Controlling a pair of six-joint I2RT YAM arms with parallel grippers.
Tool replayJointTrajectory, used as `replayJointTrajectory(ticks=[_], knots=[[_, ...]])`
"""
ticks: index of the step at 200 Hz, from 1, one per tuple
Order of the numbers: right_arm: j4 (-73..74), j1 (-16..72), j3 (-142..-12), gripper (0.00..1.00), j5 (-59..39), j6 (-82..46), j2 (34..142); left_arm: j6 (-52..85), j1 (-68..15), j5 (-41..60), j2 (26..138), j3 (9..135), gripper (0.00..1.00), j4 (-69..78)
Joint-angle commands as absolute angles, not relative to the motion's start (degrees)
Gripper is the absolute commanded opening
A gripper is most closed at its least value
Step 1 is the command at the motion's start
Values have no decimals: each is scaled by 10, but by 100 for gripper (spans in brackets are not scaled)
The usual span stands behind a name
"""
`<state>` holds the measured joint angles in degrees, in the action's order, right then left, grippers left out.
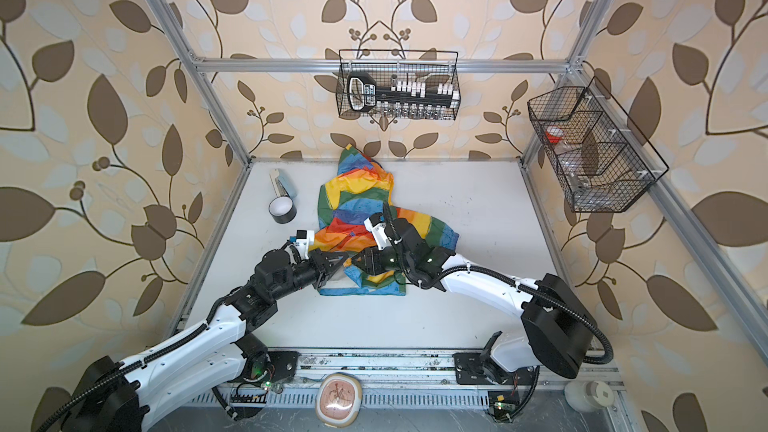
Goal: Zip up the jacket
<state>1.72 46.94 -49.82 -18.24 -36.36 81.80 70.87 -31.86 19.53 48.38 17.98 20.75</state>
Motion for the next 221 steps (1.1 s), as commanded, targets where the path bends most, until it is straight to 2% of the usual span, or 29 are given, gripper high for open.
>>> replayJointTrajectory(ticks=[1, 72, 172, 221], knots=[[19, 475, -515, 38, -187, -356, 833, 701, -321, 205, 477, 193, 0, 230], [60, 476, -510, 35, -217, -373, 858, 707, -320, 207, 477, 190, 0, 237], [67, 464, -490, 18, -209, -373, 850, 709, -321, 206, 476, 189, 0, 236], [67, 456, -474, 15, -209, -373, 833, 711, -321, 204, 480, 190, 0, 240]])
